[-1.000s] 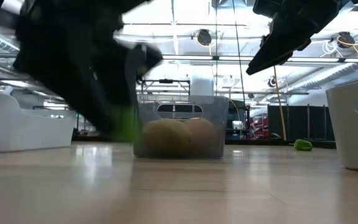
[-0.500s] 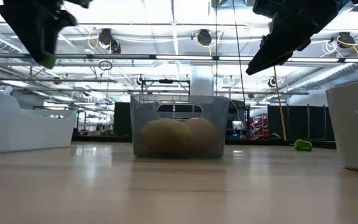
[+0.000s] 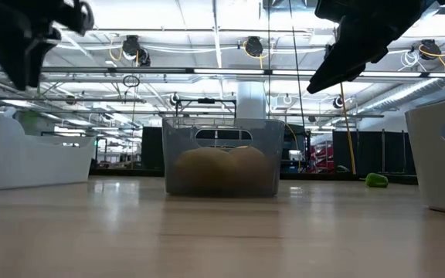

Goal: Sort produce into baskets
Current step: Put the green chili pepper into the white bin

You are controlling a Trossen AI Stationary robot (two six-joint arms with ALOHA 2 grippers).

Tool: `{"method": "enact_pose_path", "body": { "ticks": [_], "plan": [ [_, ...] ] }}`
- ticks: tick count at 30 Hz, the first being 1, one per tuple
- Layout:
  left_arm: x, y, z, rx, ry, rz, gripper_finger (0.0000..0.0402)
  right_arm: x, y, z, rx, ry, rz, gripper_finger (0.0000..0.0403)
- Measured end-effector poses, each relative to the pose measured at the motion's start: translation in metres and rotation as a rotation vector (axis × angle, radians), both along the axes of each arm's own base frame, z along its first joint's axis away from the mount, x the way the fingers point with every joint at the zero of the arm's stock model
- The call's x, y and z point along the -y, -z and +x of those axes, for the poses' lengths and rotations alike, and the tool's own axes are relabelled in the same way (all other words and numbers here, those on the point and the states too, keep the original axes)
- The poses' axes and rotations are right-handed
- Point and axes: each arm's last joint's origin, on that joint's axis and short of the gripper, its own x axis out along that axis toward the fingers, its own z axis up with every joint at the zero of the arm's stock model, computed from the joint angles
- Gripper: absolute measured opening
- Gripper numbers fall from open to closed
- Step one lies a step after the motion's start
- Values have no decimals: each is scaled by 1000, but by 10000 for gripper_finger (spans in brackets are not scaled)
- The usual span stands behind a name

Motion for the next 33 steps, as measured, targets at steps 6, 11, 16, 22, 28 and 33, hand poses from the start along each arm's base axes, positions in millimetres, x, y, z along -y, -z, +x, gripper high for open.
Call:
{"method": "enact_pose_path", "body": {
  "ticks": [6,11,16,22,28,33],
  "plan": [
    [-2,7,0,-22,-26,-48,261,-4,0,-1,-2,-27,-12,183],
    [7,-2,22,201,-1,-154,265,-4,0,-1,0,-30,-15,183],
    [27,-20,58,567,96,-390,257,-4,0,-1,2,-28,-13,183],
    [69,-6,79,692,220,-518,249,-4,0,-1,2,-27,-13,183],
    [107,36,81,488,168,-579,248,-4,0,-1,-1,-38,-24,183],
    [132,64,78,364,156,-591,248,-4,0,-1,-4,-50,-38,183]
  ]
}}
